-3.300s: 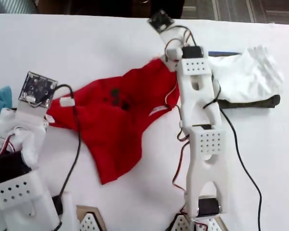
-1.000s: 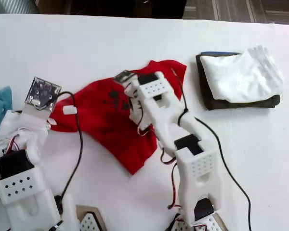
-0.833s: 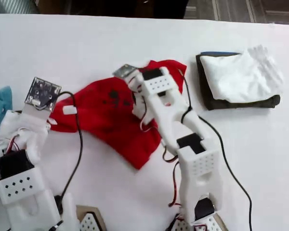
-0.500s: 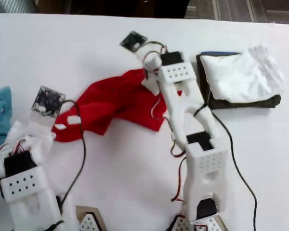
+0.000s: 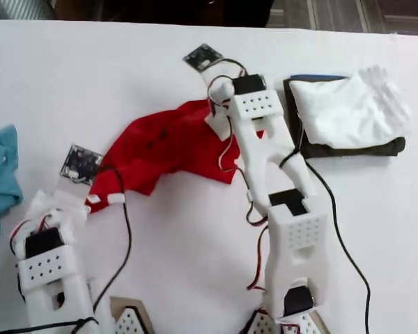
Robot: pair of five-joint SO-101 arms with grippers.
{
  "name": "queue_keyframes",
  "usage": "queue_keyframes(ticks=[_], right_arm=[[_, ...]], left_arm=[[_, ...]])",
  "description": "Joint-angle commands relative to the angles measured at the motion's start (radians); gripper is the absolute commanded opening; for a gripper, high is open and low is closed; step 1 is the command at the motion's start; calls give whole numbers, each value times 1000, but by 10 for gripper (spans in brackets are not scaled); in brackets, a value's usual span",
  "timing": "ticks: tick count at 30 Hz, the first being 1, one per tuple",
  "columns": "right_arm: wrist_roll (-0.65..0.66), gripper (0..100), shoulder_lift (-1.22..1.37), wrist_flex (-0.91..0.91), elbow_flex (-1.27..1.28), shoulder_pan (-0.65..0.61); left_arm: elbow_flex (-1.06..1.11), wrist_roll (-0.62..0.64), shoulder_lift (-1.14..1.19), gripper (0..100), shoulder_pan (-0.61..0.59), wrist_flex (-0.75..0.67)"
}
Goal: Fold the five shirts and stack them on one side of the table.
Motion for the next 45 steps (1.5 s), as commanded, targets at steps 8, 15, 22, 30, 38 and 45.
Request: queue_keyframes(ticks=[8,15,22,30,38,45], right_arm=[[-40,131,-259,189,158,7],[-38,131,-661,-110,697,16],[12,131,-969,-292,1142,-48],[23,130,-748,-598,1166,-15],[23,130,-317,-581,666,71],[2,133,-176,-286,321,102]], left_arm=[[31,15,-11,28,57,-89],[33,68,-9,28,91,-83],[28,66,-11,28,91,-86],[25,68,-12,28,91,-84],[28,68,-12,28,86,-83],[25,63,-12,28,86,-83]])
